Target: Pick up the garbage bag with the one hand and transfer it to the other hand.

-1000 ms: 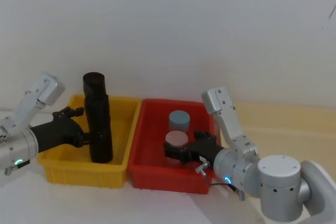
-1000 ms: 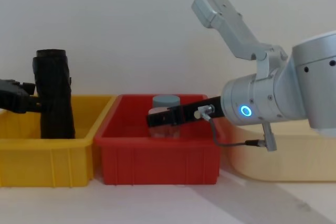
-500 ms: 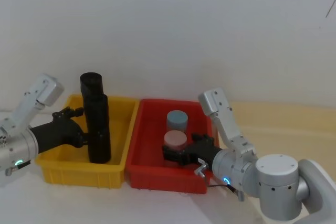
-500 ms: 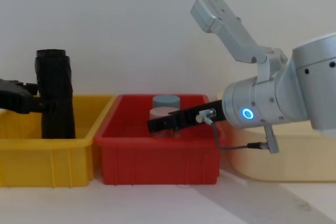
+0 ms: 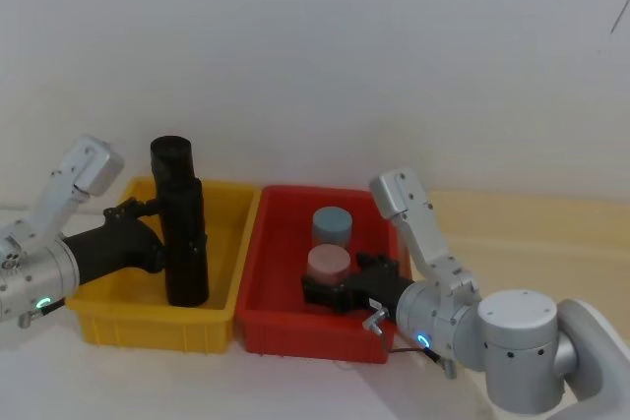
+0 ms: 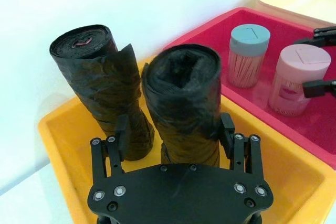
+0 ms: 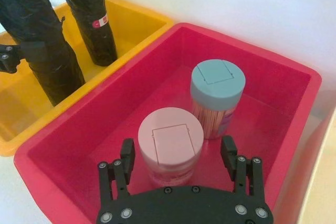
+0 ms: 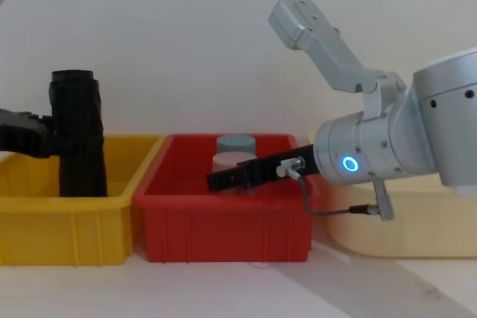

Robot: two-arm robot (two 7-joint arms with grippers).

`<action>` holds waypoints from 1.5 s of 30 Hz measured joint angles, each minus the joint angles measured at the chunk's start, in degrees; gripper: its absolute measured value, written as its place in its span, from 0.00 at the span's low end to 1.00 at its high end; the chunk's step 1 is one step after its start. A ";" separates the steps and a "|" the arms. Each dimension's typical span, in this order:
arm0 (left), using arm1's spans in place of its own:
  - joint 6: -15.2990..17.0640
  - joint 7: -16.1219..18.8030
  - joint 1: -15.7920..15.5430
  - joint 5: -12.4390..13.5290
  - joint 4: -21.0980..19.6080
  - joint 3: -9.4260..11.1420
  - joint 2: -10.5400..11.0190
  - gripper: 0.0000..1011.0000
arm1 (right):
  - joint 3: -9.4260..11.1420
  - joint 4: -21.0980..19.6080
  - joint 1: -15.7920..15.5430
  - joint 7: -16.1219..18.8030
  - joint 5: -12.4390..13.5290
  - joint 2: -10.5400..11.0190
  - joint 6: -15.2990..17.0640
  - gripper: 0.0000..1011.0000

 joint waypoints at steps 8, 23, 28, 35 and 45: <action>-0.12 -0.43 -0.20 -1.17 0.43 -0.08 -0.80 0.99 | 0.22 0.57 0.10 0.24 -0.20 -0.45 -0.29 0.99; 0.15 -2.22 -0.66 -3.49 0.83 0.23 -1.58 0.99 | 0.84 1.59 0.17 0.33 -0.39 -1.33 -1.52 0.99; 0.30 -2.49 -0.71 -3.84 0.88 0.29 -1.70 0.99 | 1.01 1.80 0.17 0.26 -0.37 -1.50 -1.82 0.98; 0.40 -2.67 -0.75 -4.12 0.93 0.34 -1.79 0.86 | 1.11 1.95 0.17 0.20 -0.33 -1.64 -2.05 0.81; 0.47 -2.83 -0.79 -4.32 0.96 0.40 -1.84 0.59 | 1.20 2.09 0.17 0.14 -0.29 -1.73 -2.21 0.65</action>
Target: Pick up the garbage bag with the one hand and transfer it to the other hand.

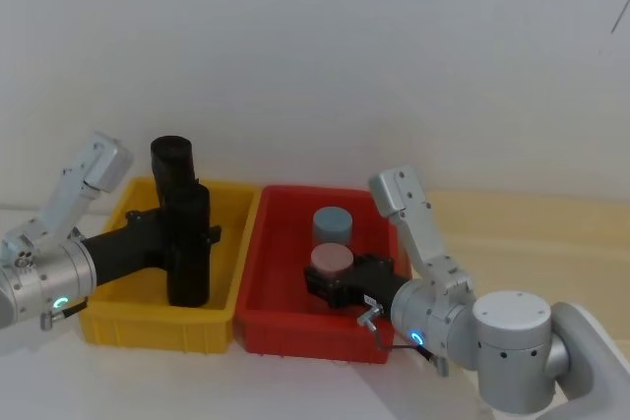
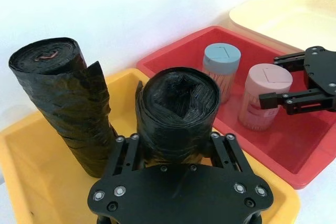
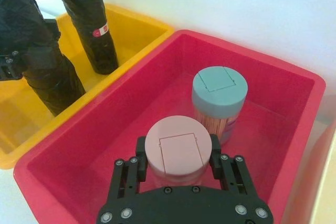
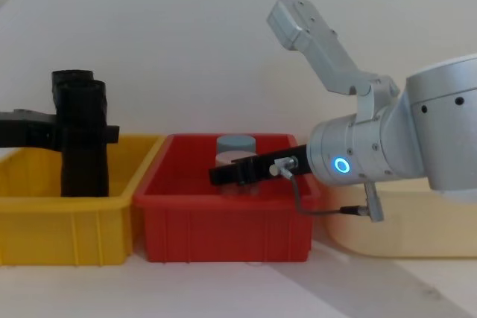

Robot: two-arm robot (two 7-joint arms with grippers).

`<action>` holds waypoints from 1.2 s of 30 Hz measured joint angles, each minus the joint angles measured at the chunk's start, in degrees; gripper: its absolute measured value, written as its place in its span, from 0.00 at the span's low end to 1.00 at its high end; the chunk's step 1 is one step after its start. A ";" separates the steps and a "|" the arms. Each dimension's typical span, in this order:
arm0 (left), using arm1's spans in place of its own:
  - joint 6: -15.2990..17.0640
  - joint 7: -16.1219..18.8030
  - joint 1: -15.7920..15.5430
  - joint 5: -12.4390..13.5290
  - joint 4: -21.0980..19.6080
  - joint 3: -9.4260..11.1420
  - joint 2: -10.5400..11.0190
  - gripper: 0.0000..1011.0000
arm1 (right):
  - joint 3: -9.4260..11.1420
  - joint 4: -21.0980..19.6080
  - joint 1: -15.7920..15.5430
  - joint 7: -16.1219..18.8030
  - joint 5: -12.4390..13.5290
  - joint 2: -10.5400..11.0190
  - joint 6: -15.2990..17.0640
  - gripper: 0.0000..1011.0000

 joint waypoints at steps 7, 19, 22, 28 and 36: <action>0.06 -0.05 -0.02 -0.07 0.00 0.00 -0.03 0.45 | 0.04 0.04 0.00 -0.04 0.03 -0.04 -0.03 0.65; 0.07 -0.12 -0.02 -0.15 0.00 0.00 -0.05 0.38 | 0.06 0.11 0.00 -0.06 0.05 -0.09 -0.11 0.65; 0.07 -0.12 -0.02 -0.17 0.00 0.00 -0.05 0.37 | 0.06 0.11 0.00 -0.06 0.05 -0.09 -0.11 0.65; 0.07 -0.12 -0.03 -0.20 -0.01 -0.01 -0.05 0.36 | 0.04 0.11 0.01 -0.06 0.05 -0.09 -0.11 0.65; -0.16 0.25 -0.34 -0.29 -0.50 -0.19 0.00 0.36 | -0.35 -0.32 0.45 0.38 -0.02 0.30 -0.91 0.65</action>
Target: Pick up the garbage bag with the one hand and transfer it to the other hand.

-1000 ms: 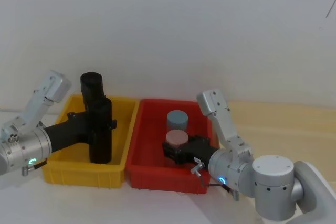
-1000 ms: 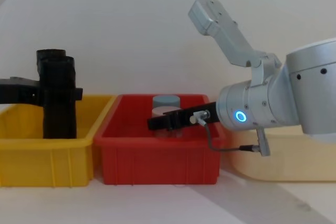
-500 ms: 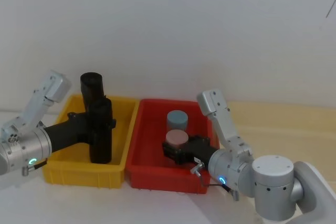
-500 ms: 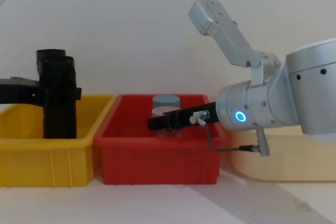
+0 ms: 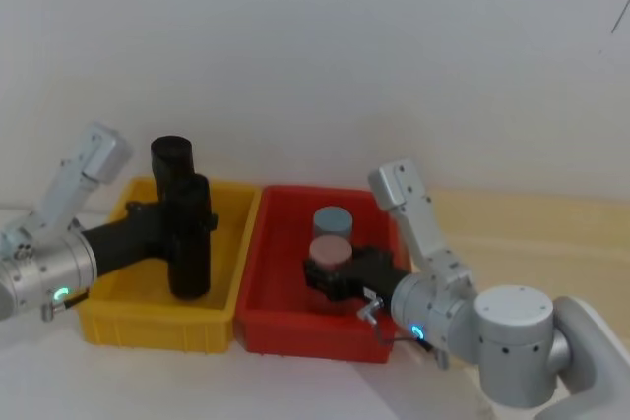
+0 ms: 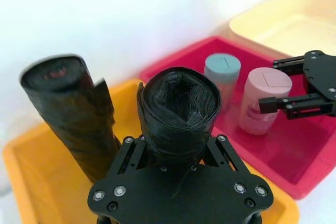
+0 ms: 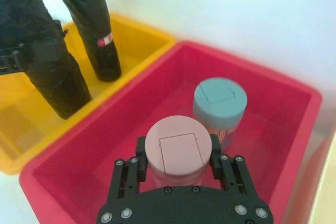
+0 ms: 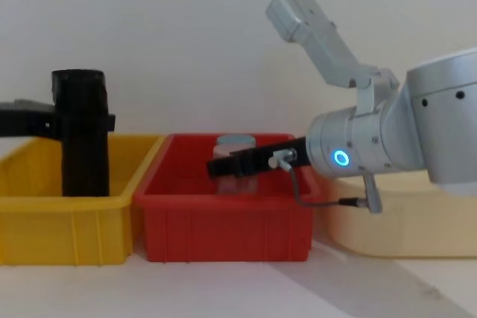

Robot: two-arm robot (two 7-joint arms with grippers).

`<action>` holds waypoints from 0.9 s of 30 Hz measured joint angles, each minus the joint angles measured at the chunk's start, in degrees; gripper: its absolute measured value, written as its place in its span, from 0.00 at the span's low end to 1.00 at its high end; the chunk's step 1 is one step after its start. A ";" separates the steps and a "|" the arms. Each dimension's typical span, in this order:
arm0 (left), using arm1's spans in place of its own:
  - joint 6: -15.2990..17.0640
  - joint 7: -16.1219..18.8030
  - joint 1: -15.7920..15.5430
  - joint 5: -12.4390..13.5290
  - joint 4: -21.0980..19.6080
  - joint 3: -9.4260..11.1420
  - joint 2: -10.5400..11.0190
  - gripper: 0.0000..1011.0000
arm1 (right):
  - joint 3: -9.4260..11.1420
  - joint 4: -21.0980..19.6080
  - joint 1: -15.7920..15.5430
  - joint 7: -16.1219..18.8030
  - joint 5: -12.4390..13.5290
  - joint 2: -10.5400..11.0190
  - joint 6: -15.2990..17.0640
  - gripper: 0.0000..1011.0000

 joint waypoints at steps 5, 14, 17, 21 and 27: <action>-0.70 0.41 -1.09 0.05 -0.83 -0.24 0.09 0.36 | -0.09 -1.24 0.59 0.16 -0.23 0.55 -1.22 0.65; -2.44 0.09 -5.01 0.48 -1.67 -0.18 -0.20 0.36 | 0.48 -4.67 1.65 -0.22 -1.24 1.88 -3.31 0.66; -3.02 -0.42 -6.46 0.63 -1.59 0.09 -0.51 0.36 | 0.81 -5.74 1.82 -0.56 -1.64 2.35 -3.70 0.65; -4.48 -2.06 -9.87 0.91 -0.44 0.94 -1.54 0.36 | 1.76 -8.34 1.99 -1.72 -2.67 3.58 -4.20 0.65; -6.81 -4.78 -14.98 1.09 2.62 2.51 -3.84 0.36 | 3.45 -11.94 1.71 -3.55 -4.17 5.45 -4.15 0.65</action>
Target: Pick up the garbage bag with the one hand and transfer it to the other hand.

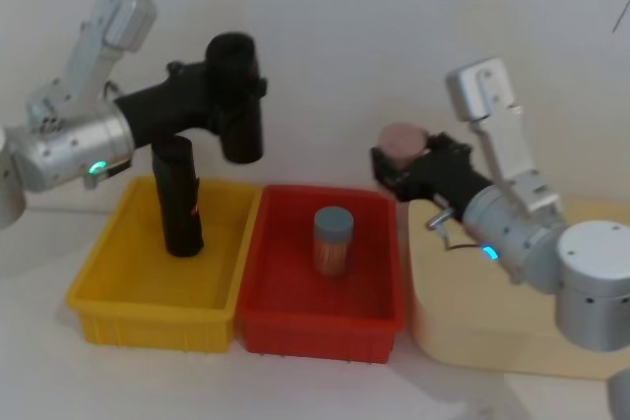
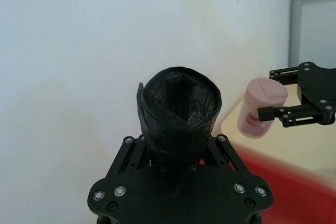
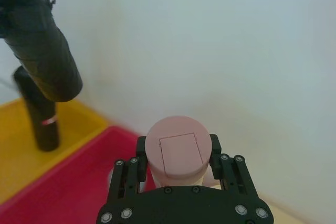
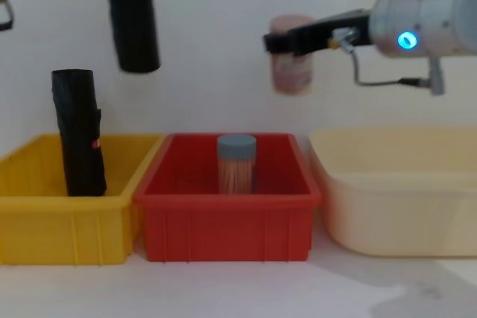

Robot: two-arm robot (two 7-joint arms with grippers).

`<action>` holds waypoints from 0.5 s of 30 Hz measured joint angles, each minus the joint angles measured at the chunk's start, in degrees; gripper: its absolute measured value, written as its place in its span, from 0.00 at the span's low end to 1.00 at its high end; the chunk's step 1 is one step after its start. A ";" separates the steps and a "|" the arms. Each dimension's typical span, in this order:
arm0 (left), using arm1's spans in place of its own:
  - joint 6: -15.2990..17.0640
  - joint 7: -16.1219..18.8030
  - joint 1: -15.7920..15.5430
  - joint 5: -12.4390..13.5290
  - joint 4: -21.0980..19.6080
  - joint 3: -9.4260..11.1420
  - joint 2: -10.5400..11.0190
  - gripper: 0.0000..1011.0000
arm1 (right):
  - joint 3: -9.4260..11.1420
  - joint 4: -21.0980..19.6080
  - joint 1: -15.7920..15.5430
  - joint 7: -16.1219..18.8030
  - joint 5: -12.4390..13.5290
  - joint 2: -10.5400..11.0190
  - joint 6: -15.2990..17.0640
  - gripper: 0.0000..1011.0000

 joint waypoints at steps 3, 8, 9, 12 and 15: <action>-1.36 -1.85 -2.68 0.02 2.22 0.93 -1.53 0.36 | 0.76 -1.51 -0.34 -0.76 -0.56 0.83 0.24 0.65; -3.51 -4.54 -6.64 -0.08 6.25 2.38 -4.25 0.36 | 2.67 -4.66 -1.56 -2.72 -1.83 2.51 1.30 0.65; -4.22 -5.45 -7.85 -0.17 7.68 2.85 -5.17 0.36 | 2.94 -5.07 -1.76 -2.86 -1.99 2.75 1.48 0.66; -5.83 -7.48 -10.52 -0.44 11.14 3.85 -7.38 0.36 | 4.23 -6.87 -2.72 -4.09 -2.67 3.72 2.25 0.65; -6.98 -8.99 -12.33 -0.69 13.77 4.53 -9.00 0.36 | 5.56 -8.55 -3.80 -5.11 -3.23 4.69 3.09 0.66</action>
